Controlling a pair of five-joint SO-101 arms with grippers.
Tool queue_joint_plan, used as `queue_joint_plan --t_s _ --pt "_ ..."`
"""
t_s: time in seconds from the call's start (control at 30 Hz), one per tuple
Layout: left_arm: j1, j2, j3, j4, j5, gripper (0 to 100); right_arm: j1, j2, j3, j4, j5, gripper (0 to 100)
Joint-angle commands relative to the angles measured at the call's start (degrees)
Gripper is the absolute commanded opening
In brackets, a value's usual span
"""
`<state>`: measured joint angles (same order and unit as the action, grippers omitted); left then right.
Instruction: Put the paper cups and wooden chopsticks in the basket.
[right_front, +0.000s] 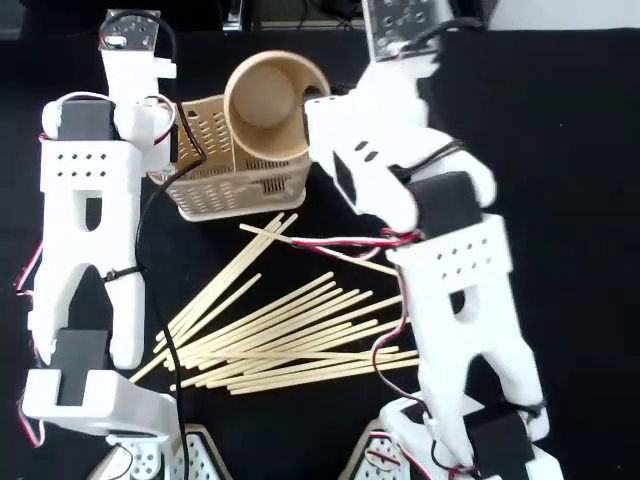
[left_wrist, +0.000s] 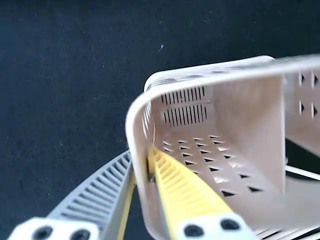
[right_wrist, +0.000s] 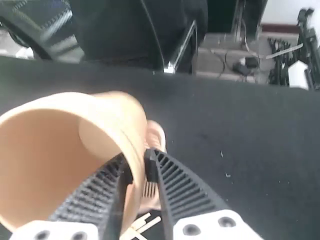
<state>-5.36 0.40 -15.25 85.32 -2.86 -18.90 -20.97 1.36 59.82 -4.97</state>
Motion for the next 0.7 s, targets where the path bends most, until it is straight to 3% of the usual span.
queue_joint_plan --t_s 0.0,0.3,0.67 --pt "0.92 -0.44 0.31 -0.44 0.44 3 -0.7 -0.48 4.26 -4.22 -0.09 1.2" --pt "1.1 -0.09 0.31 -0.44 0.44 3 -0.62 -1.63 4.88 -3.6 0.09 1.2" --pt "1.1 -0.09 0.31 -0.44 0.44 3 -0.7 -2.77 -3.74 6.15 4.04 1.2"
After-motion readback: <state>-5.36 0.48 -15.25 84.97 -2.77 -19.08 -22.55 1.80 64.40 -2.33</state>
